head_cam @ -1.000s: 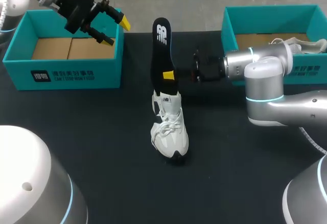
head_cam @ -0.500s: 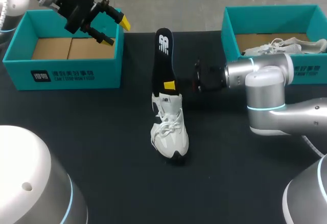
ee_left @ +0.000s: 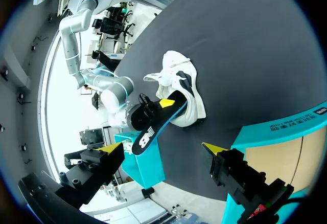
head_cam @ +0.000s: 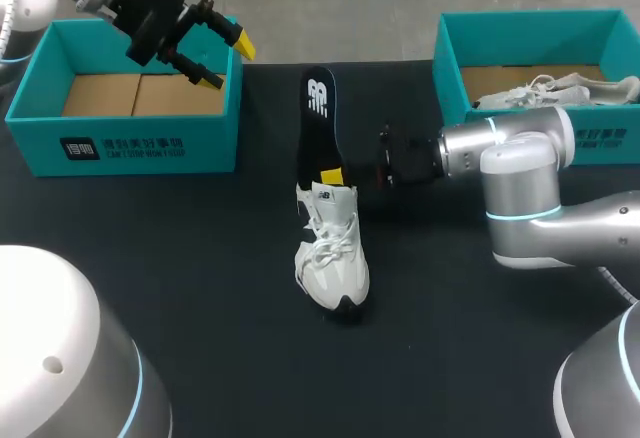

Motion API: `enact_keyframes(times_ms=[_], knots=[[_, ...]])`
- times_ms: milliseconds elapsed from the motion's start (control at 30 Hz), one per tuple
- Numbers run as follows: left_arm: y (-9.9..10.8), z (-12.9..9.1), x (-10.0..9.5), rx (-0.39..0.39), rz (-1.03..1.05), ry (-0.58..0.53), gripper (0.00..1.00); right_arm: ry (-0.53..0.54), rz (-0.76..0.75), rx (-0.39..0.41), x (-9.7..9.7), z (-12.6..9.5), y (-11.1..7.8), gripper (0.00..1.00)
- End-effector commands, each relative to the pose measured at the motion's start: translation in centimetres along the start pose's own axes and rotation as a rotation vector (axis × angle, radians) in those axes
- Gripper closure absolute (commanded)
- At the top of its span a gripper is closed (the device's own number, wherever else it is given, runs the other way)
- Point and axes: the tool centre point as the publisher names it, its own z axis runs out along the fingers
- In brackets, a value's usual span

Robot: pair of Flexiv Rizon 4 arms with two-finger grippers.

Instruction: Take the shoe out of the shoebox, open the shoe tongue, remove and reinsert the insole, then place the shoe into the shoebox

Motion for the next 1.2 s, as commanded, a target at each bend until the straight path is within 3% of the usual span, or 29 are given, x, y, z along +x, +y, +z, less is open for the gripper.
enact_keyframes(times_ms=[33,133,200,300,767,967,1067,1133,1200], knots=[[0.0,0.0,0.0,-0.001,0.001,0.003,0.0,0.006,0.009,0.017,0.2,0.5,-0.8,1.0],[0.0,0.0,0.0,-0.001,0.001,0.003,0.0,0.005,0.01,0.024,0.2,0.6,-0.7,1.0],[0.0,0.0,0.0,-0.001,0.001,0.003,0.0,0.003,0.005,0.03,0.3,0.6,-0.4,0.76],[0.0,0.0,0.0,-0.001,0.001,0.003,0.0,-0.002,-0.007,0.034,0.4,0.4,0.3,0.64],[0.0,0.0,0.0,-0.001,0.001,0.003,0.0,-0.011,-0.068,0.024,0.2,0.0,3.3,0.58],[0.0,0.0,0.0,-0.001,0.001,0.003,0.0,0.03,-0.07,0.066,-0.4,0.3,4.9,0.57],[0.0,0.0,0.0,-0.001,0.001,0.003,0.0,0.052,-0.056,0.1,-0.7,0.6,5.3,0.62],[0.0,0.0,0.0,-0.001,0.001,0.003,0.0,0.058,-0.042,0.114,-0.8,0.7,5.3,0.84],[0.0,0.0,0.0,-0.001,0.001,0.003,0.0,0.068,-0.025,0.124,-1.0,0.8,5.0,1.0]])
